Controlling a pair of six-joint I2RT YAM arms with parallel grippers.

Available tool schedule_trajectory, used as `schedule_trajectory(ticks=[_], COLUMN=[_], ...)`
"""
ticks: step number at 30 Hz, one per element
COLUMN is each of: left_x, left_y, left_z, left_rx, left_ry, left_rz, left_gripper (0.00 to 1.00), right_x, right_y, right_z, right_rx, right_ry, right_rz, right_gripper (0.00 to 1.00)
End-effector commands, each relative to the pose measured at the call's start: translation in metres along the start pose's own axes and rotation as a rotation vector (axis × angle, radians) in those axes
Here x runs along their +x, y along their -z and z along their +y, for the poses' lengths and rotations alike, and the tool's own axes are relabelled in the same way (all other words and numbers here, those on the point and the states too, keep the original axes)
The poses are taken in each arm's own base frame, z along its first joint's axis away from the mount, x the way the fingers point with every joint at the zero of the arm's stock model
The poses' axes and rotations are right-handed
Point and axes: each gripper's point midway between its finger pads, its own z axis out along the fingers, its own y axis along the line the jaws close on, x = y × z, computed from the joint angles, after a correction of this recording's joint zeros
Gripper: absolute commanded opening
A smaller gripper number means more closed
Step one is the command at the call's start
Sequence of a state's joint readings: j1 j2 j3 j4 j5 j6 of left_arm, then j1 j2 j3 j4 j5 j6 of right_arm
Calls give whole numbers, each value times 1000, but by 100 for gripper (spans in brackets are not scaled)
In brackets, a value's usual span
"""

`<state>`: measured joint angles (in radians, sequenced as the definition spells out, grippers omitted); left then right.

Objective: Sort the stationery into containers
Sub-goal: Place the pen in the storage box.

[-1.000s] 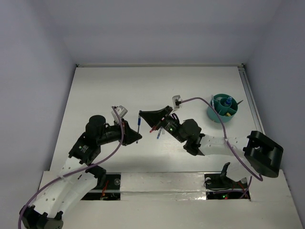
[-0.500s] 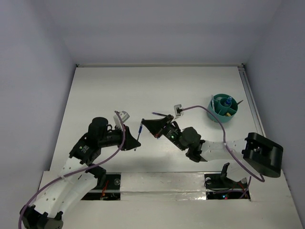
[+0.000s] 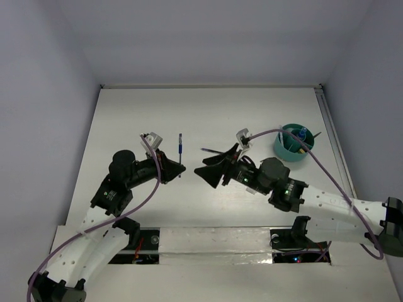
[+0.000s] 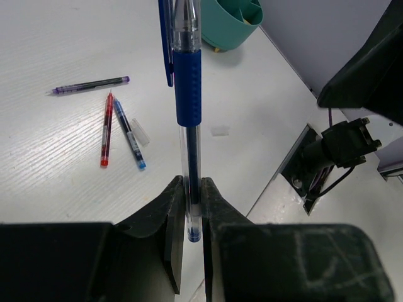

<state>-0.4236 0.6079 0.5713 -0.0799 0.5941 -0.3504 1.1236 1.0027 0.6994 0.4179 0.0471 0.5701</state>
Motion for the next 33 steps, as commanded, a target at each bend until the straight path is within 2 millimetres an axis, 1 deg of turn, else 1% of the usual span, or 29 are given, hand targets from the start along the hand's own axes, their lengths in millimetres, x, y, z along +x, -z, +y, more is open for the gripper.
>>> schedule_trajectory(ticks=[1, 2, 3, 4, 5, 6, 7, 8, 9, 10, 11, 12, 14, 15, 16, 18, 20, 21, 22, 23, 24, 26, 27, 28, 29, 30, 31, 32, 33], left_x=[-27, -26, -26, -25, -25, -26, -26, -26, -26, -25, -25, -25, -25, -25, -25, -26, -26, -26, -26, -27, -27, -25, -25, -25, -25, -24, -24, -25, -25], left_y=[1, 1, 1, 1, 1, 1, 2, 2, 2, 2, 2, 2, 3, 3, 4, 4, 5, 5, 5, 5, 5, 4, 4, 4, 4, 3, 3, 4, 4], left_z=[-14, -14, -14, -16, -16, -16, -17, -17, -17, -18, -18, -18, -19, -20, -20, -21, -21, -21, -21, -21, -21, -20, -19, -17, -17, -16, -17, -17, -16], left_rx=[44, 47, 50, 56, 58, 58, 59, 61, 61, 64, 65, 66, 71, 74, 74, 75, 76, 76, 76, 75, 75, 71, 67, 59, 59, 58, 58, 59, 54], left_ry=[-50, -49, -49, -49, -50, -51, -51, -52, -52, -52, -53, -51, -54, -58, -59, -60, -62, -62, -62, -63, -63, -58, -54, -52, -51, -49, -50, -51, -53], left_rz=[-79, -75, -73, -71, -71, -72, -75, -75, -75, -74, -72, -71, -72, -73, -75, -77, -79, -79, -79, -81, -81, -79, -80, -82, -81, -78, -79, -81, -84], left_gripper=[0, 0, 0, 0, 0, 0, 0, 0, 0, 0, 0, 0, 0, 0, 0, 0, 0, 0, 0, 0, 0, 2, 6, 22, 32, 42, 54, 58, 62], right_x=[-27, -22, -26, -32, -31, -30, -30, -38, -28, -26, -29, -21, -18, -13, -13, -9, -6, -6, -6, -6, -8, -9, -16, -18, -22, -34, -39, -46, -61], right_y=[-6, -14, -20, -25, -37, -44, -49, -56, -64, -68, -74, -79, -86, -90, -92, -95, -97, -98, -98, -98, -98, -96, -94, -92, -89, -84, -78, -73, -61], right_z=[-4, -8, -12, -25, -24, -23, -28, -23, -26, -26, -25, -31, -32, -34, -33, -32, -35, -35, -36, -38, -42, -48, -54, -59, -69, -77, -85, -92, -103], right_rx=[41, 41, 49, 81, 62, 59, 72, 58, 50, 47, 42, 56, 48, 48, 37, 27, 29, 32, 33, 39, 58, 92, 131, 157, 197, 249, 281, 306, 349], right_ry=[115, 125, 130, 129, 122, 120, 126, 135, 133, 132, 133, 125, 120, 111, 107, 93, 85, 82, 81, 81, 83, 94, 110, 119, 129, 149, 153, 158, 164], right_rz=[37, 73, 81, 86, 118, 134, 145, 135, 169, 179, 175, 194, 198, 211, 207, 217, 213, 213, 207, 202, 188, 174, 146, 141, 130, 93, 83, 69, 31], right_gripper=[71, 71, 71, 71, 71, 71, 72, 72, 72, 72, 70, 69, 64, 62, 57, 53, 23, 23, 13, 5, 0, 0, 0, 0, 0, 0, 0, 0, 0])
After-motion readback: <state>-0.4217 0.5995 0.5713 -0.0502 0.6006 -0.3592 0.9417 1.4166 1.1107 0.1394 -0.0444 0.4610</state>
